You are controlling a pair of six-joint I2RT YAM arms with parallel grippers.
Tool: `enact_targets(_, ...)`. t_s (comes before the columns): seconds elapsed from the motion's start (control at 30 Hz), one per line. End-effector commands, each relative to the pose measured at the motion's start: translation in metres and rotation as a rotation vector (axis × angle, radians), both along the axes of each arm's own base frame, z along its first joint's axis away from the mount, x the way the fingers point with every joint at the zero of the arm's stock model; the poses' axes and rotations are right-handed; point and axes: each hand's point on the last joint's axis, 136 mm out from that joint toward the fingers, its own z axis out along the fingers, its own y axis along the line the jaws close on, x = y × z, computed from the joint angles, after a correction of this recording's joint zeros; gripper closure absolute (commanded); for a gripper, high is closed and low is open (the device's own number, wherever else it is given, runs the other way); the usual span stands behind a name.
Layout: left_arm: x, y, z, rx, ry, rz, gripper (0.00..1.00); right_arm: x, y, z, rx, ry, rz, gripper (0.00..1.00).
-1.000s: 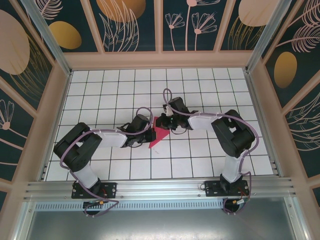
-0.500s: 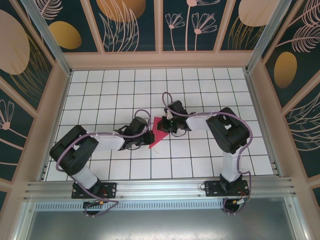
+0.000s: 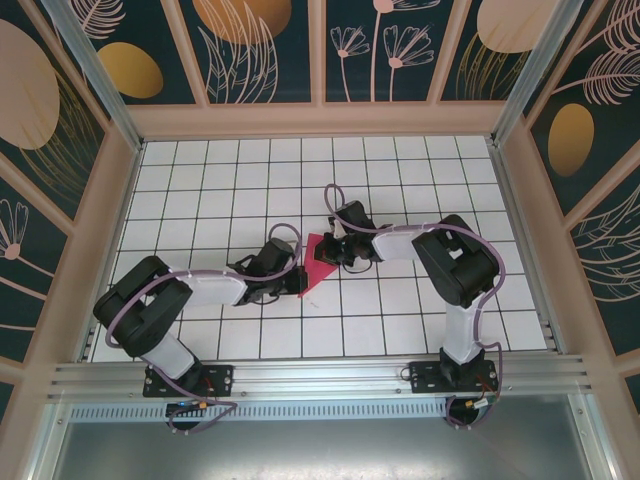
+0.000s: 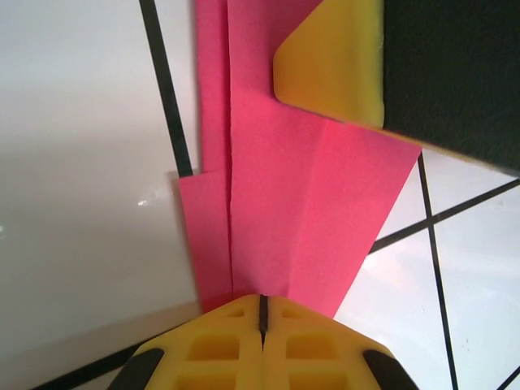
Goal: Fold a paper plane with a square sheet of paper (pick it up from the middle)
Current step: Fourth fold the wing at the center of the table.
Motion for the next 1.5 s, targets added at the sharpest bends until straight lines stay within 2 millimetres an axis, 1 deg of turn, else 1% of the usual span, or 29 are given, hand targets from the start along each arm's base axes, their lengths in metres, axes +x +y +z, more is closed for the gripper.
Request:
enact_targets(0.0, -0.070, 0.046, -0.053, 0.196, 0.249, -0.071, 1.00, 0.000, -0.025, -0.039, -0.132, 0.037, -0.052, 0.97)
enact_targets(0.17, -0.077, 0.051, -0.055, 0.238, 0.259, -0.103, 0.99, 0.000, -0.025, -0.040, -0.137, 0.041, -0.050, 0.96)
enact_targets(0.37, -0.083, 0.075, -0.060, 0.374, 0.279, -0.095, 0.99, 0.000, -0.025, -0.042, -0.145, 0.045, -0.045, 0.96)
enact_targets(0.47, -0.082, 0.081, -0.057, 0.394, 0.263, -0.082, 0.99, 0.000, -0.024, -0.042, -0.141, 0.044, -0.043, 0.96)
enact_targets(0.57, -0.072, 0.082, -0.048, 0.409, 0.226, -0.048, 0.99, 0.000, -0.022, -0.042, -0.140, 0.046, -0.037, 0.96)
enact_targets(0.67, -0.054, 0.078, -0.027, 0.385, 0.148, 0.011, 0.98, -0.001, -0.020, -0.042, -0.136, 0.046, -0.028, 0.96)
enact_targets(0.73, -0.040, 0.069, -0.004, 0.329, 0.087, 0.050, 0.96, -0.001, -0.020, -0.043, -0.137, 0.047, -0.026, 0.97)
enact_targets(0.83, -0.025, 0.056, 0.028, 0.250, 0.018, 0.081, 0.94, -0.001, -0.019, -0.042, -0.138, 0.046, -0.026, 0.97)
enact_targets(0.87, -0.023, 0.051, 0.035, 0.225, 0.005, 0.078, 0.94, -0.001, -0.019, -0.042, -0.139, 0.047, -0.025, 0.96)
enact_targets(0.93, -0.020, 0.036, 0.051, 0.136, -0.017, 0.049, 0.95, -0.001, -0.017, -0.041, -0.138, 0.045, -0.023, 0.96)
enact_targets(1.03, -0.024, 0.010, 0.062, 0.010, -0.004, -0.017, 0.96, 0.001, -0.017, -0.040, -0.138, 0.041, -0.024, 0.96)
enact_targets(1.13, -0.024, -0.006, 0.059, -0.041, 0.028, -0.051, 0.98, 0.001, -0.017, -0.040, -0.141, 0.041, -0.026, 0.97)
enact_targets(1.2, -0.021, -0.010, 0.052, -0.041, 0.040, -0.050, 0.99, 0.001, -0.017, -0.041, -0.142, 0.042, -0.025, 0.97)
enact_targets(1.4, -0.009, -0.001, 0.025, 0.029, 0.030, 0.020, 1.00, 0.000, -0.017, -0.042, -0.146, 0.045, -0.020, 0.96)
enact_targets(1.47, -0.008, 0.001, 0.017, 0.044, 0.033, 0.032, 1.00, -0.001, -0.018, -0.042, -0.148, 0.046, -0.021, 0.96)
